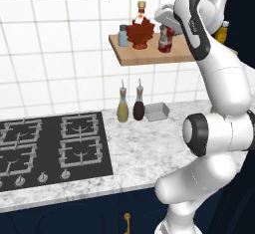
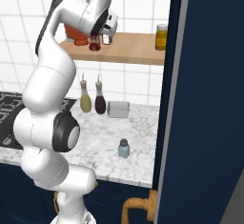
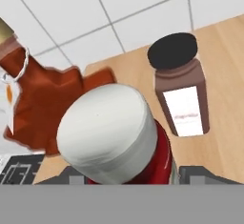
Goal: Put the shaker and condiment bottle from the counter next to their counterparts in the cabinet.
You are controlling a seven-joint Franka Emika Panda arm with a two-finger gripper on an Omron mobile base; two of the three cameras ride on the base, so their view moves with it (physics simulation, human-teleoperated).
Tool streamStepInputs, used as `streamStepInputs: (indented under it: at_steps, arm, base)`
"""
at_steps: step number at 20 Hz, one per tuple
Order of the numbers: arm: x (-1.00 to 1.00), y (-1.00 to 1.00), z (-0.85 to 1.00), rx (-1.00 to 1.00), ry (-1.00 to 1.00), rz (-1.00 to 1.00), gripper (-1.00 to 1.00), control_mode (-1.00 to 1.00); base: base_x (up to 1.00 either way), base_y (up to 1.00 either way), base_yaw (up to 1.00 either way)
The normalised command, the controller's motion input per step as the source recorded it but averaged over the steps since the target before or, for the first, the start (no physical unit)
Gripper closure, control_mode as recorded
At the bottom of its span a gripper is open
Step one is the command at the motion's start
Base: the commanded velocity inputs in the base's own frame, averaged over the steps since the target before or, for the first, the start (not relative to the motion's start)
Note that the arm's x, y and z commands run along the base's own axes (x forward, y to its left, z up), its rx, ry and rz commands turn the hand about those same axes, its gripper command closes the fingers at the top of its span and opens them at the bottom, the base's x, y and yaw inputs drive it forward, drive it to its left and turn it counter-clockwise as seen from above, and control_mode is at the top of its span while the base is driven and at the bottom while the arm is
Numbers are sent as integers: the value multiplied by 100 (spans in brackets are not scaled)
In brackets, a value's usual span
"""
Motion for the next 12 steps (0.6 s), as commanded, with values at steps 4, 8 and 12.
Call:
streamStepInputs:
  at_steps: [4,8,12]
  arm:
    - [18,0,0,-8,4,2,100,-100]
    - [6,0,-2,2,0,0,100,-100]
    - [45,0,-4,9,0,0,100,-100]
  base:
    - [0,0,0]
    - [0,0,0]
    - [0,0,0]
